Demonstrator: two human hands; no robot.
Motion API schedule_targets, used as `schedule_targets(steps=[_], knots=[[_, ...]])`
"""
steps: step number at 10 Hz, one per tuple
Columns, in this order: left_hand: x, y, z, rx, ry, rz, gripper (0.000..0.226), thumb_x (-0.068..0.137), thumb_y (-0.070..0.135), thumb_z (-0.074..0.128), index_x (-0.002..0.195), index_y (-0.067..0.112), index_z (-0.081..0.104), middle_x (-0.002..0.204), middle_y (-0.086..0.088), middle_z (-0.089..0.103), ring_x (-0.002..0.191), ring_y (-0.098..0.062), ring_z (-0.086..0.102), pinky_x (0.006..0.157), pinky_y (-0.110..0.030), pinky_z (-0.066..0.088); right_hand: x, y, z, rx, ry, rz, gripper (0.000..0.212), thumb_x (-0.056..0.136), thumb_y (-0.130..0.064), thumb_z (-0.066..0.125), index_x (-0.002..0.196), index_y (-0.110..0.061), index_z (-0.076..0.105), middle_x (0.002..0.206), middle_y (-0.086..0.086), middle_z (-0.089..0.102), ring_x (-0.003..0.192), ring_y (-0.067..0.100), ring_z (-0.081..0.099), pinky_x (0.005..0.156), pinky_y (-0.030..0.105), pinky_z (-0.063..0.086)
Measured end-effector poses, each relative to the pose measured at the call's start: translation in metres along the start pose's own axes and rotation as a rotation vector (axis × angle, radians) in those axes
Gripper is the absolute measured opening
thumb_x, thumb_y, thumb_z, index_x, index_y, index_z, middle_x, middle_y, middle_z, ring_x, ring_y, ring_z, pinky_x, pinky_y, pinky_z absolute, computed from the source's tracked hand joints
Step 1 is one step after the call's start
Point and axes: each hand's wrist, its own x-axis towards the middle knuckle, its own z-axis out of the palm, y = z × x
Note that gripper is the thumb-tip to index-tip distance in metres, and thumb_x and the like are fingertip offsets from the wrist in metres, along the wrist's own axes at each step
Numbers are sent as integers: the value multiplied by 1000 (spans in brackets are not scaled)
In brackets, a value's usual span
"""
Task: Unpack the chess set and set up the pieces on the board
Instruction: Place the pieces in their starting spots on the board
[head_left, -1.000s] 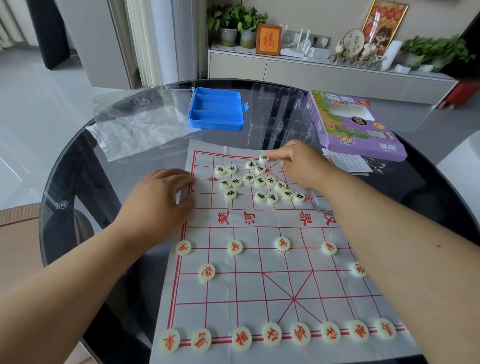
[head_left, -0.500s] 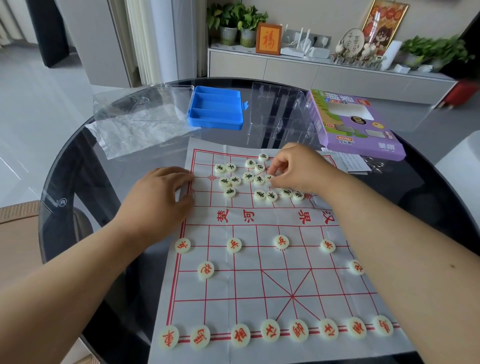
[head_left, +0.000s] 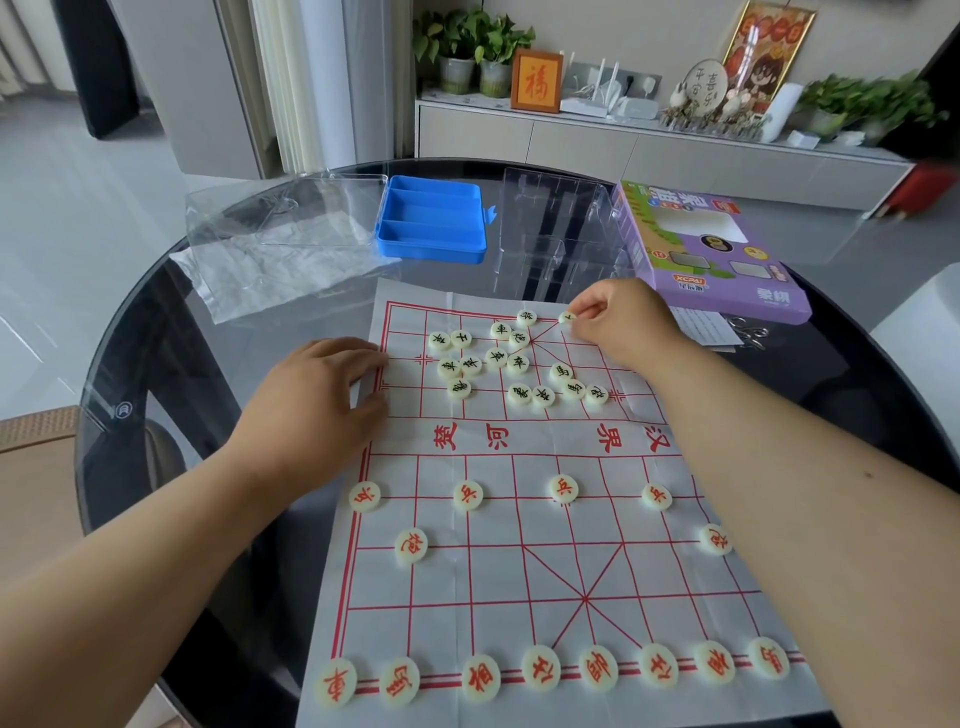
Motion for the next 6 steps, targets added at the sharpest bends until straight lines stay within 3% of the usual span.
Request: schedule_targets(steps=[3, 4, 5, 6], knots=[[0, 0, 0, -9, -6, -14, 41, 92, 28, 53, 133, 25, 52, 140, 8, 47, 129, -13, 39, 104, -28, 34, -1, -2, 5, -26, 6, -24, 20, 82, -19, 69, 102, -22, 69, 92, -3, 66, 89, 18, 63, 79, 30, 51], [0, 1, 0, -6, -5, -13, 41, 92, 28, 52, 133, 25, 52, 140, 8, 47, 128, -12, 39, 104, -27, 34, -5, 0, 3, -24, 33, -64, 23, 87, -13, 60, 106, -23, 70, 105, 1, 66, 95, 20, 61, 80, 28, 49], [0, 1, 0, -1, -6, -14, 41, 92, 28, 52, 134, 25, 52, 140, 8, 47, 129, -13, 39, 104, -27, 33, -8, 0, 3, -92, 12, -111, 26, 92, -12, 53, 109, -20, 72, 115, 4, 60, 101, 23, 58, 88, 34, 49], [0, 1, -1, 2, -8, -14, 42, 92, 27, 52, 133, 24, 53, 140, 7, 47, 129, -13, 39, 105, -28, 34, -10, -5, 3, -100, 24, -155, 29, 91, -9, 54, 112, -19, 71, 111, 3, 55, 101, 23, 57, 86, 32, 47]])
